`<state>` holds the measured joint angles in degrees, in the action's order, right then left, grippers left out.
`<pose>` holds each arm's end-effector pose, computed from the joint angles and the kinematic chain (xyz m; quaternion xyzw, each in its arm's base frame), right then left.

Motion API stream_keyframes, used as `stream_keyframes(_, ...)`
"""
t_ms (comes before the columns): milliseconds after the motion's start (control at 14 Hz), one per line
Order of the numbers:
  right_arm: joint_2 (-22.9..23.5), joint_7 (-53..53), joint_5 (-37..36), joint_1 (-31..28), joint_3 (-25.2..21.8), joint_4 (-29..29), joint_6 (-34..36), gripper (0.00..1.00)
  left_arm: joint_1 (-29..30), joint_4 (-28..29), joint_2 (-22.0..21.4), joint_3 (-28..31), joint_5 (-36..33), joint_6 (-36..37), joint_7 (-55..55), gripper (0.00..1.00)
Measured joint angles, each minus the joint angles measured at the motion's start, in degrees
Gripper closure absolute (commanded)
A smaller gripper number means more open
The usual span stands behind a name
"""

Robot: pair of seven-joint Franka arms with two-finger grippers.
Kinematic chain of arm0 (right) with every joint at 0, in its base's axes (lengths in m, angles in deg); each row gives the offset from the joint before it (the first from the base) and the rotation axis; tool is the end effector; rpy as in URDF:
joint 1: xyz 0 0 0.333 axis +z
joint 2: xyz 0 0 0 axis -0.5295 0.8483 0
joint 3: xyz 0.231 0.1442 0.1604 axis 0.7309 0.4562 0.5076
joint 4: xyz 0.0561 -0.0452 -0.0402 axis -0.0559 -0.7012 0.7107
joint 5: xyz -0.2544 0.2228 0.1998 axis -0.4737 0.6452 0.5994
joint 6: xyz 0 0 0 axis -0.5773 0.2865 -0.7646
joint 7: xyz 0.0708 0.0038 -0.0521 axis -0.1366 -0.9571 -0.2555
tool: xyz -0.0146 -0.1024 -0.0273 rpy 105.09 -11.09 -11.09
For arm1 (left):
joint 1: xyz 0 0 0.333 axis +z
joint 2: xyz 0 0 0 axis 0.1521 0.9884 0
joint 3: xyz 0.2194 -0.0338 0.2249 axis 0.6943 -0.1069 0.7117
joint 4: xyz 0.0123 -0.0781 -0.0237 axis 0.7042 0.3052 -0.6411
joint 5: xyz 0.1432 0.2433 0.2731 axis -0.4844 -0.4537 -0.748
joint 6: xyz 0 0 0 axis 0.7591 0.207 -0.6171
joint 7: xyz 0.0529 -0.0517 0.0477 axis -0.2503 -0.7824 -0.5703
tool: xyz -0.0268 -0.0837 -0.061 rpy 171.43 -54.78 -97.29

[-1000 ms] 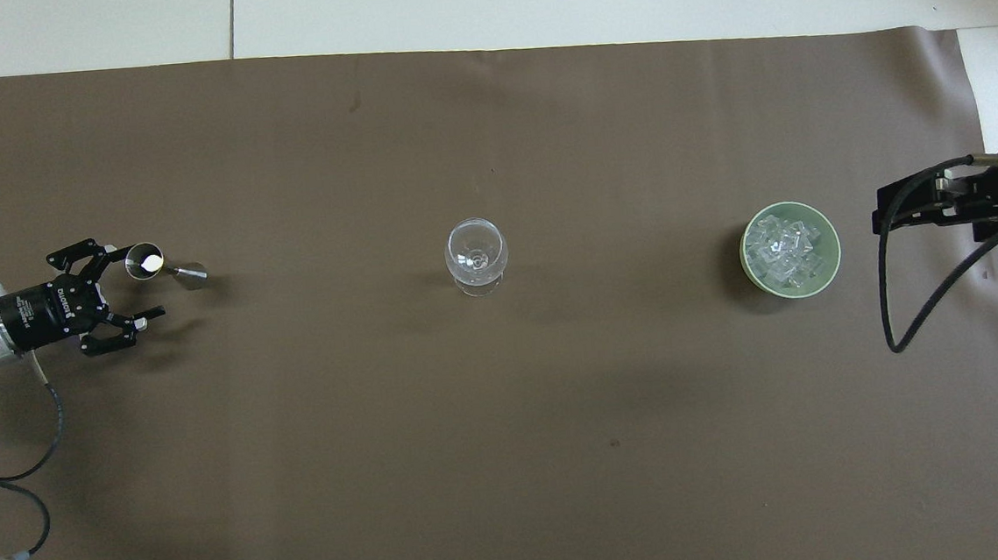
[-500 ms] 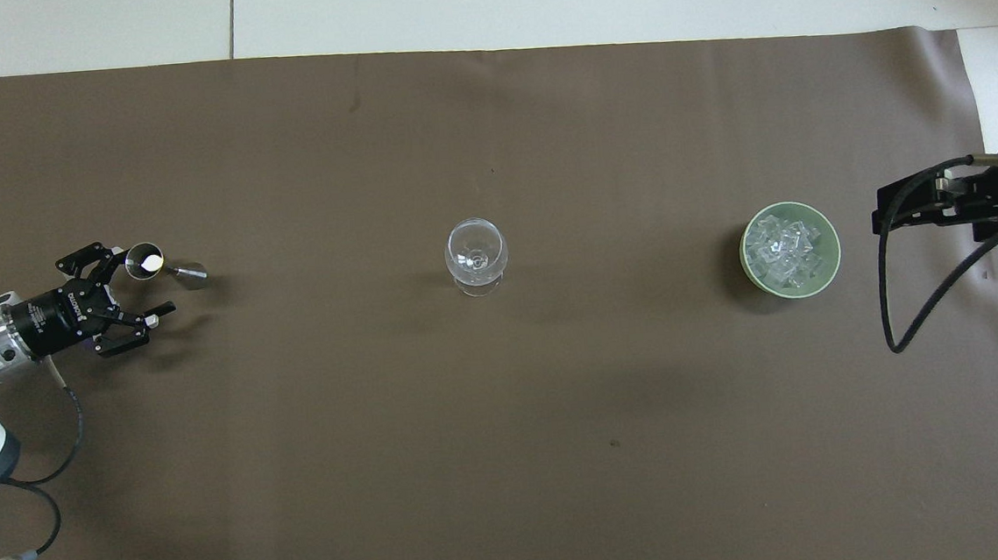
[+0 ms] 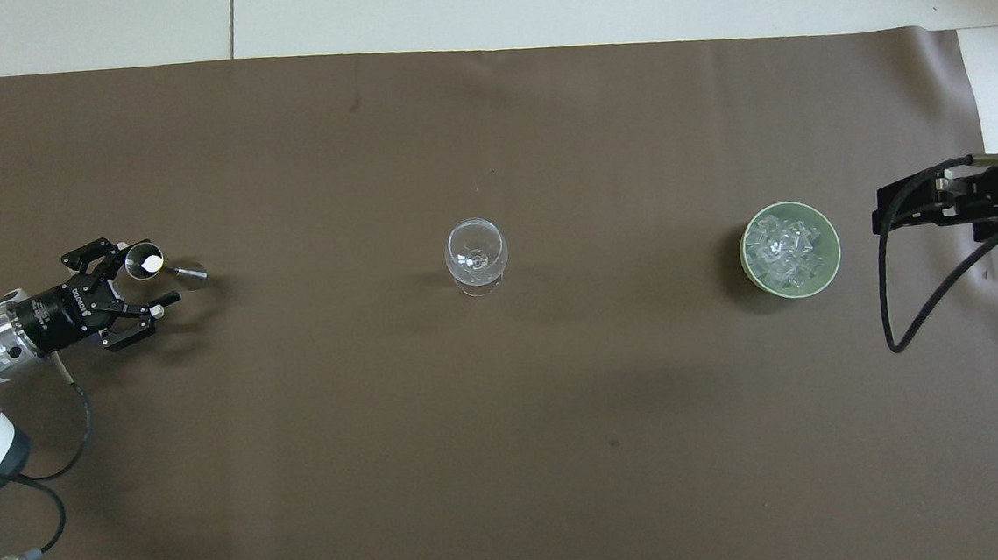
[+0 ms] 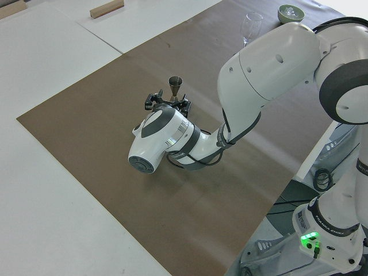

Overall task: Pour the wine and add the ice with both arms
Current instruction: 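Close the left gripper around the metal jigger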

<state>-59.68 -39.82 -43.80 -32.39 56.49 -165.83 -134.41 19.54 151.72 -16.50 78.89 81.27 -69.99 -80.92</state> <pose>0.5521 0.0063 0.6216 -0.9969 0.0776 0.0088 0.0062 0.5548 0.1342 0.2198 0.4111 0.6581 -0.3547 0.5217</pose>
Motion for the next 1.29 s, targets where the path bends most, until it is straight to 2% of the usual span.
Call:
stream_keyframes(357, 0.0, 0.0, 0.0, 0.0, 0.0, 0.0, 0.0, 0.0, 0.0, 0.3, 0.5, 0.0, 0.9, 0.4, 1.1, 0.21)
stream_keyframes(571, 0.0, 0.0, 0.0, 0.0, 0.0, 0.0, 0.0, 0.0, 0.0, 0.5, 0.6, 0.0, 1.3, 0.4, 1.2, 0.35)
stream_keyframes(643, 0.0, 0.0, 0.0, 0.0, 0.0, 0.0, 0.0, 0.0, 0.0, 0.5, 0.6, -0.1, 1.3, 0.4, 1.2, 0.42)
stream_keyframes(929, 0.0, 0.0, 0.0, 0.0, 0.0, 0.0, 0.0, 0.0, 0.0, 0.8, 0.6, -0.1, 2.3, 0.5, 1.2, 0.99)
stream_keyframes(1286, 0.0, 0.0, 0.0, 0.0, 0.0, 0.0, 0.0, 0.0, 0.0, 1.5, 0.6, -0.1, 4.0, 0.6, 1.3, 1.0)
